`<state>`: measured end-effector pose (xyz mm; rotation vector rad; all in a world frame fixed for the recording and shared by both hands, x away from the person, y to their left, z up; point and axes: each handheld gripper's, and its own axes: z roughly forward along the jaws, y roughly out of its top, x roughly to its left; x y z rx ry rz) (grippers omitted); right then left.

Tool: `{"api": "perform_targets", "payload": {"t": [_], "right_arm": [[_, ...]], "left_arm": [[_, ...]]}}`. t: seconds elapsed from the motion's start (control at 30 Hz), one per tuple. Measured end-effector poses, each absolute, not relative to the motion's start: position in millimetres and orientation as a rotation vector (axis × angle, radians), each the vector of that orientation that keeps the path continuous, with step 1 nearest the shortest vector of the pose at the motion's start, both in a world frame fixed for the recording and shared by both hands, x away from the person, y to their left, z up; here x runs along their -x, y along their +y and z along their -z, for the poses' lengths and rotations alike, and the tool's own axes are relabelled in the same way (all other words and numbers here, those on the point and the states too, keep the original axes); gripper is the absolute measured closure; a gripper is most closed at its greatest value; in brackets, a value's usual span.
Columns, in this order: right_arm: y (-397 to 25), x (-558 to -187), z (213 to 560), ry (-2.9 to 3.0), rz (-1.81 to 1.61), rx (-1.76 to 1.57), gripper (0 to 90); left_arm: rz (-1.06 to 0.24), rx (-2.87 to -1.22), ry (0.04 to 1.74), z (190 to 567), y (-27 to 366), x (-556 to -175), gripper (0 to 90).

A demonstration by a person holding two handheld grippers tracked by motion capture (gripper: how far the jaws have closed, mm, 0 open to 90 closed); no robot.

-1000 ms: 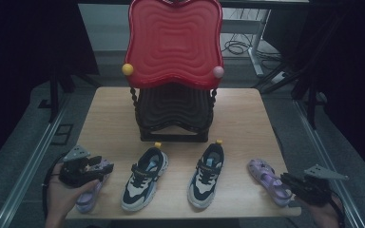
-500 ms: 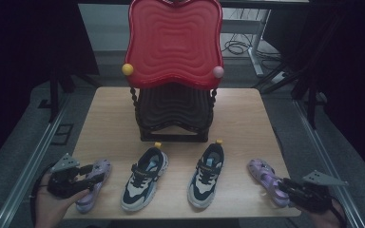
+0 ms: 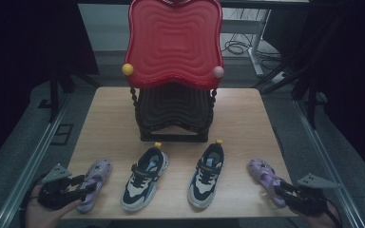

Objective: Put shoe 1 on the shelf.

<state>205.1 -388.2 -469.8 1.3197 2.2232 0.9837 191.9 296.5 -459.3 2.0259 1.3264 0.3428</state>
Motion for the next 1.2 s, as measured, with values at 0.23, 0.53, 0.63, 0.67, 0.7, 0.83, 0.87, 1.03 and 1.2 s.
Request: {"api": "perform_targets", "payload": {"t": [0.23,0.53,0.63,0.67,0.7,0.83,0.87,1.03,1.2], "right_arm": [[-387.7,-207.1,470.7,2.229,-0.97,-1.328,64.3],[-387.7,-208.4,476.0,2.229,-0.976,-1.344,64.3],[-388.0,-207.4,475.9,2.231,-0.974,-1.342,64.3],[-388.0,-207.1,475.9,2.232,-0.974,-1.34,64.5],[-388.0,-207.1,476.0,2.233,-0.976,-1.339,64.6],[-385.8,-207.6,476.9,2.25,-0.975,-1.334,65.7],[-384.8,-207.5,477.2,2.26,-0.974,-1.336,65.9],[-384.1,-210.2,482.4,2.289,-0.952,-1.356,66.2],[-377.7,-216.2,492.0,2.342,-0.901,-1.363,67.5]], "left_arm": [[-0.336,-2.04,1.354,470.9,297.2,-188.0,44.2],[-0.355,-2.048,1.389,474.0,294.4,-181.4,45.4],[-0.346,-2.079,1.398,477.7,291.9,-180.4,46.3],[-0.338,-2.092,1.398,479.6,290.6,-180.6,47.0],[-0.328,-2.102,1.399,481.7,289.5,-181.2,47.7],[-0.299,-2.111,1.417,491.0,288.6,-186.5,53.1],[-0.297,-2.11,1.42,492.0,288.4,-187.0,54.8],[-0.279,-2.12,1.42,498.8,287.2,-189.5,62.0],[-0.259,-2.124,1.411,498.8,286.4,-190.2,67.1]]}}
